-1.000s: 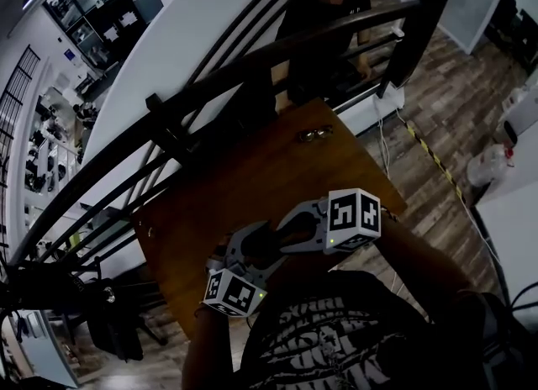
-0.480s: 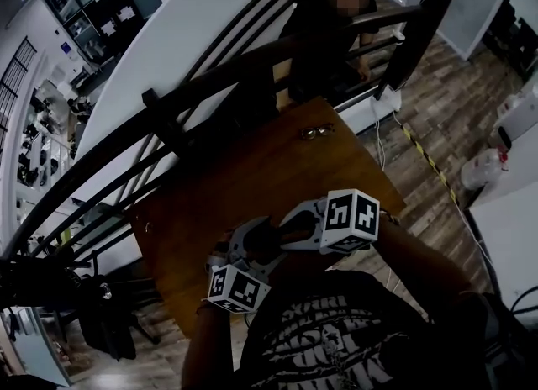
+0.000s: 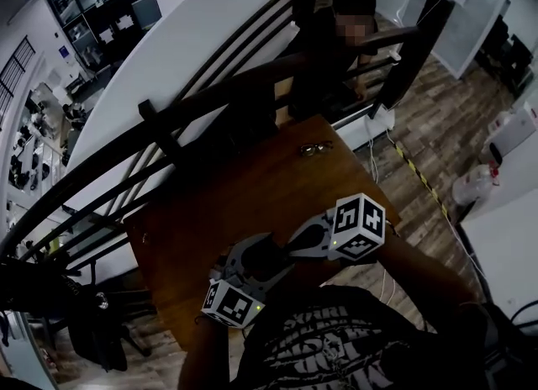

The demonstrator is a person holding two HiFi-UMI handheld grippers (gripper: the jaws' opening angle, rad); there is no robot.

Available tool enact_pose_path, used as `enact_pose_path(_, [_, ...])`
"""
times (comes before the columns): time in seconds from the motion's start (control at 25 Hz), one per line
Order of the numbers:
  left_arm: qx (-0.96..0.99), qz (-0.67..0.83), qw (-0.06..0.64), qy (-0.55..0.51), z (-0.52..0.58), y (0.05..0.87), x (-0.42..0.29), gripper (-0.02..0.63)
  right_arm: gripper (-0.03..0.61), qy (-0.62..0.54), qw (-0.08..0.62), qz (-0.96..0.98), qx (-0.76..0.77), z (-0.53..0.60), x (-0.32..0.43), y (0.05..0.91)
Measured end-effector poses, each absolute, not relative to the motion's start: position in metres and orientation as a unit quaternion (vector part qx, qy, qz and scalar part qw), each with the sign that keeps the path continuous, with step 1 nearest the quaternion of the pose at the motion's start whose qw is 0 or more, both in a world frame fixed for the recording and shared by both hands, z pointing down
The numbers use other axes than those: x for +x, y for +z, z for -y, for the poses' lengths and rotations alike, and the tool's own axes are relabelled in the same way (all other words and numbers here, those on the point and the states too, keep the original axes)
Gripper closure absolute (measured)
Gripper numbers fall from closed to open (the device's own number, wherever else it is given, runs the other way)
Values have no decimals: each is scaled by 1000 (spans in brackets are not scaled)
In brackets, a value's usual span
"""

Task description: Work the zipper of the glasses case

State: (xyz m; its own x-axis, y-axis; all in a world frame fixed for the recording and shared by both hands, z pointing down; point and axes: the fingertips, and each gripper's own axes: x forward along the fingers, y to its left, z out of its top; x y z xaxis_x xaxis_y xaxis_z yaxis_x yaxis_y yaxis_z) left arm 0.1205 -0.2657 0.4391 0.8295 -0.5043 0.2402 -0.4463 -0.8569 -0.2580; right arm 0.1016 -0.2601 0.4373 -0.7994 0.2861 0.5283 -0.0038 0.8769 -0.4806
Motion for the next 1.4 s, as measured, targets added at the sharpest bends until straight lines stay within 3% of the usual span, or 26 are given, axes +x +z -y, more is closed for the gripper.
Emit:
enact_pose_path(0.16, [-962, -235, 125, -60, 260, 399, 115, 308, 560, 252, 323, 909, -81, 256, 101, 451])
enact_pose_path(0.28, [-963, -229, 142, -26, 259, 381, 103, 311, 571, 275, 298, 911, -79, 254, 85, 453])
enact_pose_path(0.64, [-962, -257, 80, -31, 260, 433, 62, 310, 580, 367, 243, 897, -42, 260, 76, 481])
enact_pose_path(1.0, [-940, -212, -58, -260, 240, 641, 68, 304, 580, 460, 313, 831, 15, 249, 70, 632])
enact_pose_path(1.24, [-893, -209, -45, -396, 229, 713, 54, 296, 580, 524, 282, 804, 1, 229, 38, 663])
enact_pose_path(1.4, [-885, -221, -46, -408, 231, 724, 51, 334, 580, 513, 311, 800, 17, 228, 34, 675])
